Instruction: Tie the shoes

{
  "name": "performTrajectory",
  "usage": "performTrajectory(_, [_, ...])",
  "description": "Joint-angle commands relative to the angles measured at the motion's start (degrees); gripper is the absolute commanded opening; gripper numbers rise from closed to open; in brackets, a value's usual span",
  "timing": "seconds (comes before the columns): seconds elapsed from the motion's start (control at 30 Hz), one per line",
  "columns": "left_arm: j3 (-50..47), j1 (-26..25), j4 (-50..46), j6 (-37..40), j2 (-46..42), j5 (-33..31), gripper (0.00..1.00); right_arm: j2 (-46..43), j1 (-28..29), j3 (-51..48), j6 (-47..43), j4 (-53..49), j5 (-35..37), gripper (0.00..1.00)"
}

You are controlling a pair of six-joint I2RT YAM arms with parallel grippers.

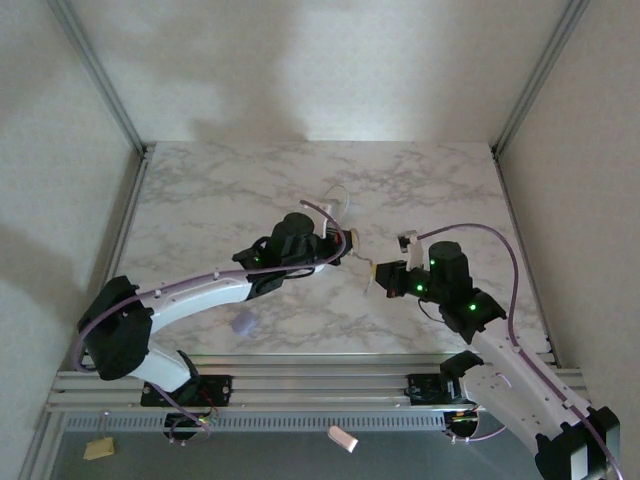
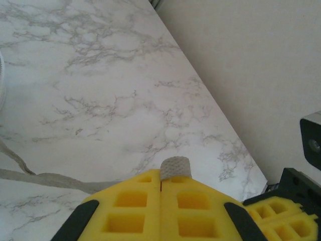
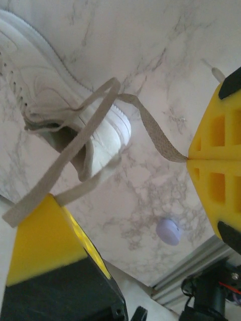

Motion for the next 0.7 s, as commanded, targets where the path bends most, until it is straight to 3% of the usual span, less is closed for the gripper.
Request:
performTrajectory(0.0, [-0.7, -0.8, 0.7, 1.3, -0.7, -2.2, 0.0, -0.4, 0.1, 1.5, -0.8, -2.2, -5.1, 0.0])
performTrajectory(0.2, [-1.7, -1.3, 0.8, 1.5, -0.5, -4.1, 0.0, -4.2, 0.4, 0.2, 1.7, -5.4, 1.2, 0.0])
performTrajectory(0.4, [-5.9, -1.9, 5.0, 3.3, -0.5, -5.2, 0.0, -5.6, 0.4, 0.5, 2.4, -6.4, 1.3, 0.0])
performTrajectory(0.67, [-11.8, -2.8, 18.5, 7.7, 1.4, -8.2, 0.0, -4.8, 0.4, 3.2, 2.5, -8.6, 1.7, 0.0])
